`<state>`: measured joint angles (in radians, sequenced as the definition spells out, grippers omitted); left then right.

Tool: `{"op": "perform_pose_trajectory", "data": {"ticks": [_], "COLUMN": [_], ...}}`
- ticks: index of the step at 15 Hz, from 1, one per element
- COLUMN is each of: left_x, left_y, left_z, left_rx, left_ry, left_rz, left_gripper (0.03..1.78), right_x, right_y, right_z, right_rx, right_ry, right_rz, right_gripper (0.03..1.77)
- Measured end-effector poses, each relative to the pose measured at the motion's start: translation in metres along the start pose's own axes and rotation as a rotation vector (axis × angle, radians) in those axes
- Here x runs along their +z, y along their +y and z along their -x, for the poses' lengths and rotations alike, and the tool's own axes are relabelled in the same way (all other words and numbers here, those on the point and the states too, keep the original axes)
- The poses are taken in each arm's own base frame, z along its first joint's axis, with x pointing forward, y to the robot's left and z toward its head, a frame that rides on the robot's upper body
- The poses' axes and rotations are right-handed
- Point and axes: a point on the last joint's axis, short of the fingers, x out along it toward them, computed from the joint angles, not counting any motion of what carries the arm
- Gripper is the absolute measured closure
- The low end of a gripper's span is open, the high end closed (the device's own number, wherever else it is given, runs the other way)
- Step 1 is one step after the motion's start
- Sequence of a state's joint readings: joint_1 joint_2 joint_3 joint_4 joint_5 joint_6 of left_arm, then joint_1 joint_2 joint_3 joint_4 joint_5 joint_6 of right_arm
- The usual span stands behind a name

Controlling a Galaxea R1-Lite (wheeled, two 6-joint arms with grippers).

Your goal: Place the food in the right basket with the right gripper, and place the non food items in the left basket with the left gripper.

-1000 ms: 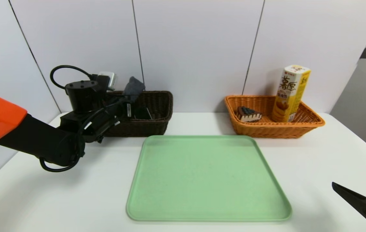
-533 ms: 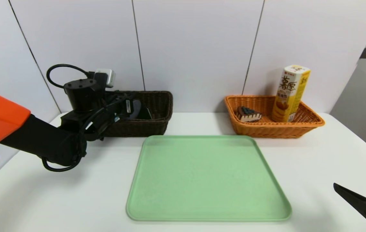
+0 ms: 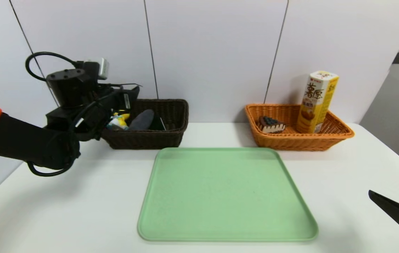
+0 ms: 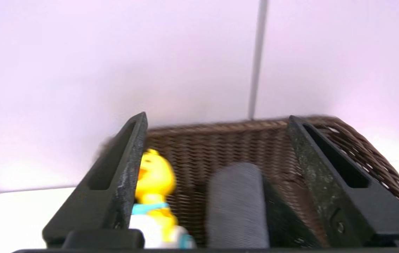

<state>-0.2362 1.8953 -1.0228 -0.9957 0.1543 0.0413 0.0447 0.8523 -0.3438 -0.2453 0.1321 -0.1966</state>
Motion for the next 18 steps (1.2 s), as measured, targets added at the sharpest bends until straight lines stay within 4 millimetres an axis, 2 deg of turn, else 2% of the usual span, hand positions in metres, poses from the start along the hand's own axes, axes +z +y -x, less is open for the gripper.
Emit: {"op": "perform_pose_trajectory", "data": {"ticks": [4,6,10,14,18], "left_x": [0.041,0.056,0.079,0.077,0.061], "left_y": [0.031,0.043,0.058,0.063,0.064], "left_z": [0.023,0.045,0.1,0.155,0.217], "left_rx": [0.076,0.11,0.158,0.216,0.241], "left_ry": [-0.024,-0.014,-0.004,0.004,-0.003], "left_rz": [-0.001,-0.008,-0.014,-0.019,-0.034], "left_gripper": [0.28,0.24,0.18,0.15,0.14], "right_x": [0.015,0.024,0.034,0.029,0.012], "right_y": [-0.003,-0.005,-0.006,-0.002,0.005], "right_z": [0.002,0.004,0.017,0.038,0.064], "right_rx": [-0.021,-0.047,-0.069,-0.07,-0.064], "right_ry": [-0.044,-0.067,-0.083,-0.075,-0.053], "right_rz": [0.003,0.006,0.005,0.004,0.002], "right_gripper": [0.1,0.1,0.1,0.1,0.1]}}
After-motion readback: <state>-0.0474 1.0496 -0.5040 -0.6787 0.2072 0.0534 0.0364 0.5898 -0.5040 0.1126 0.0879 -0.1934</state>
